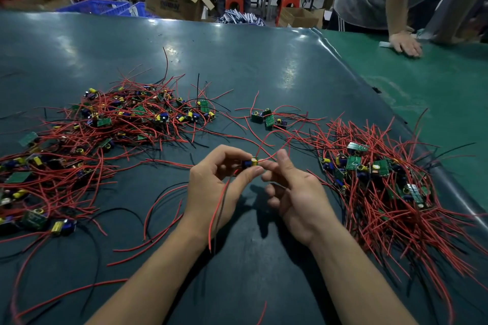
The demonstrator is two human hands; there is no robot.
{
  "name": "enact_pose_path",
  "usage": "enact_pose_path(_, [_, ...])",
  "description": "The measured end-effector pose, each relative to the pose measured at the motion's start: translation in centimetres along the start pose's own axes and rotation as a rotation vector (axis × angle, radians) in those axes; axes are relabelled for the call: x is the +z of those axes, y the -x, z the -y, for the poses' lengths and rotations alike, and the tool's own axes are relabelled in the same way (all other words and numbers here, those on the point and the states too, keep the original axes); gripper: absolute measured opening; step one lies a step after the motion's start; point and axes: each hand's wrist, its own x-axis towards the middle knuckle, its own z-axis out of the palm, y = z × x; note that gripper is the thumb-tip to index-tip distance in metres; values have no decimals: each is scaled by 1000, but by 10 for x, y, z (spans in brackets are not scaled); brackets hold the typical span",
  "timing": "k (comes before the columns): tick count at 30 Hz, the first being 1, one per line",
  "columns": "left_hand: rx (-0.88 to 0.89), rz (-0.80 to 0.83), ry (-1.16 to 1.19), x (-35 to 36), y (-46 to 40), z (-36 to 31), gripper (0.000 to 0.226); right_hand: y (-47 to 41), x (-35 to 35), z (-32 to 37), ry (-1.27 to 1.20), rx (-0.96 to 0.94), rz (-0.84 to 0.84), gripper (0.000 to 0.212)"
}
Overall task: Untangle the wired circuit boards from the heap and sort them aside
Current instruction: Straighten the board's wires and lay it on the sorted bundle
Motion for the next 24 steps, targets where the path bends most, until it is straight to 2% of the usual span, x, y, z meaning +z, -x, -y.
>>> enact_pose_path(3, [10, -39, -9, 0, 1, 1, 24, -1, -5, 8, -273, 185, 47, 51])
enact_pose_path(5, [-8, -93, 23, 0, -1, 1, 23, -2, -8, 8, -293, 194, 56, 55])
enact_pose_path(7, [-29, -91, 45, 1, -1, 1, 23, -1, -5, 4, -156, 116, 51, 53])
enact_pose_path(10, [-62, 48, 41, 2, 1, 0, 24, 0, -1, -1, 14, -48, 24, 49])
enact_pose_path(12, [-34, 150, -39, 1, 2, 1, 23, 1, -3, -2, 101, -155, -16, 37])
enact_pose_path(14, [33, 222, -162, -1, 4, 2, 22, 1, -6, -3, 291, -272, -97, 26])
enact_pose_path(16, [41, 239, -197, -1, 4, 1, 22, 2, -7, -3, 394, -331, -124, 22])
enact_pose_path(18, [-32, 186, -110, 0, 3, -4, 21, 2, -7, 1, 320, -320, -124, 20])
enact_pose_path(21, [-161, 96, 99, 0, -2, -11, 21, 0, -9, 9, 49, -275, -121, 19])
enact_pose_path(24, [-249, 76, 222, -1, -5, -13, 21, -3, -12, 12, -85, -245, -171, 15])
